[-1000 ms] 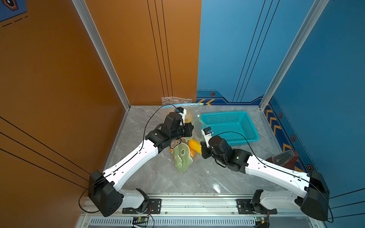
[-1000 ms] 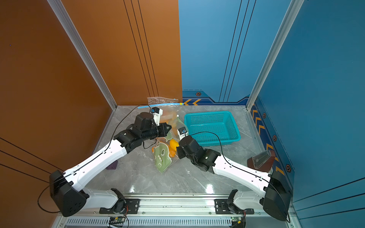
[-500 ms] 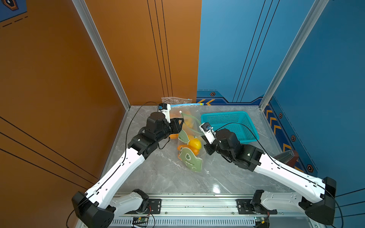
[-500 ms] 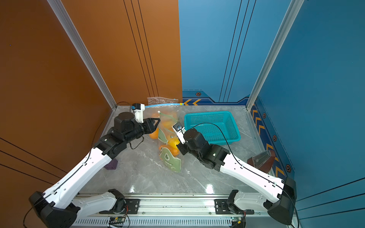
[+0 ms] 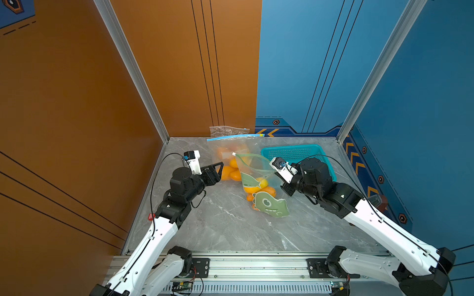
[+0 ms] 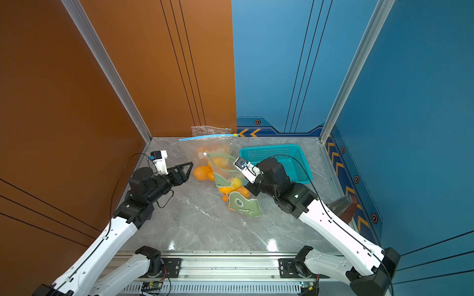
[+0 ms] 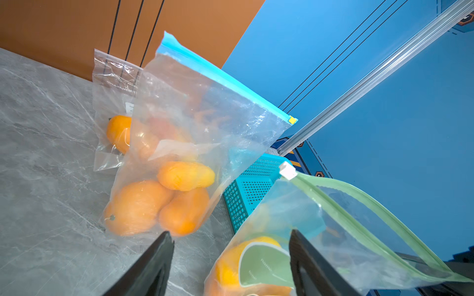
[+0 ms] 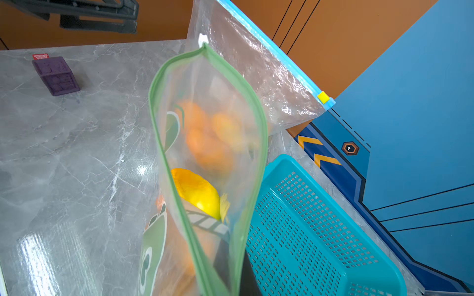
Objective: Place the mango in a zip-top bag and seal the zipper
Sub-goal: Adjust the zipper food storage bag at the center of the board.
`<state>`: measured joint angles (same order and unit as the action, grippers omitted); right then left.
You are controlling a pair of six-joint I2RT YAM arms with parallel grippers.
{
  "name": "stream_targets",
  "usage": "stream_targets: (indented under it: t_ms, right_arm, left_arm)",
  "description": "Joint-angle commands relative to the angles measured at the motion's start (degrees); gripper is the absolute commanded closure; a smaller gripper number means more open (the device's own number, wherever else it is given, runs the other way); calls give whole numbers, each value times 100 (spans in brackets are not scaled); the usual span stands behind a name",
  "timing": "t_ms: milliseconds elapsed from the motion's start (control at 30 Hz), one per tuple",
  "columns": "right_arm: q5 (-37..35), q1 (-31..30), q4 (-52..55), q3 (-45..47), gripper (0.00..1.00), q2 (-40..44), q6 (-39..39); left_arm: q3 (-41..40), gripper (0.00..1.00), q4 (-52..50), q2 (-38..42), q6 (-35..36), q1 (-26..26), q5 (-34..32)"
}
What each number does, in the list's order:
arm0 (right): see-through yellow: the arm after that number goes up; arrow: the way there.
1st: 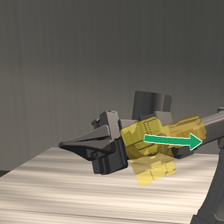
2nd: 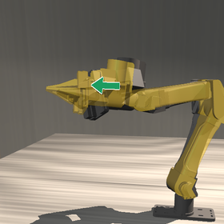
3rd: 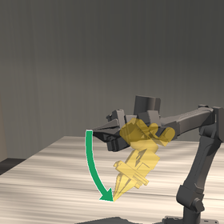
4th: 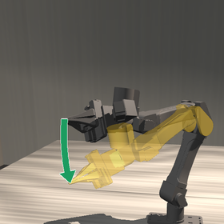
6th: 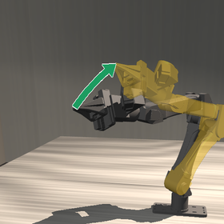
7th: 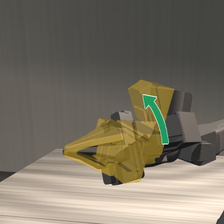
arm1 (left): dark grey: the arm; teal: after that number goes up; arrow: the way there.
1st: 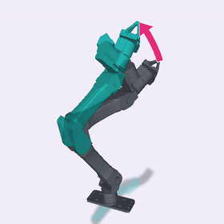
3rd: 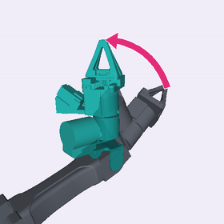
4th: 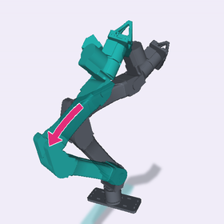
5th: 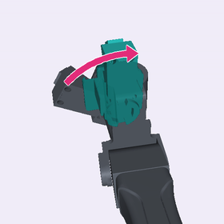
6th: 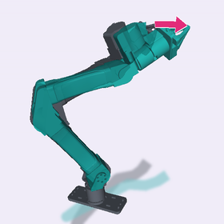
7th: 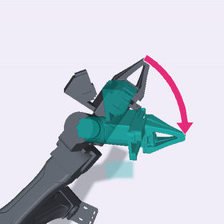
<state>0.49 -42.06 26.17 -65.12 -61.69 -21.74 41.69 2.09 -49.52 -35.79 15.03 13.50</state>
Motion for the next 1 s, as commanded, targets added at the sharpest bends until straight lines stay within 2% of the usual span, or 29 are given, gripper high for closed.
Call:
stream_targets:
  t_ms: [0, 100, 133, 233, 367, 467, 600, 767, 967]
  right_arm:
    - [539, 145, -75, 290, 100, 413, -488]
    - [660, 440, -154, 485, 100, 649, -490]
    - [678, 482, -171, 519, 100, 692, -490]
    - [644, 502, -183, 572, 100, 755, -490]
    - [680, 515, -192, 610, 100, 764, -490]
    - [634, 517, -212, 663, 100, 737, -482]
    - [610, 515, -287, 729, 100, 790, -471]
    - [589, 539, -323, 764, 100, 799, -445]
    - [592, 554, -332, 772, 100, 834, -445]
  left_arm:
    - [-177, 21, 544, 198, 821, -127, 1117]
    - [-396, 15, 774, 51, 1300, -110, 1563]
    - [-466, 9, 963, -60, 1340, -86, 1727]
    - [-479, 1, 1400, -546, 1448, 93, 2137]
    - [-397, 2, 2093, -1194, 2043, 342, 2550]
    - [-257, 2, 2638, -1724, 2169, 328, 2864]
    - [-78, 2, 3273, -2309, 2037, 200, 3177]
    - [450, 2, 3432, -3016, 1938, 53, 3759]
    - [964, 2, 3782, -3374, 1596, -118, 4433]
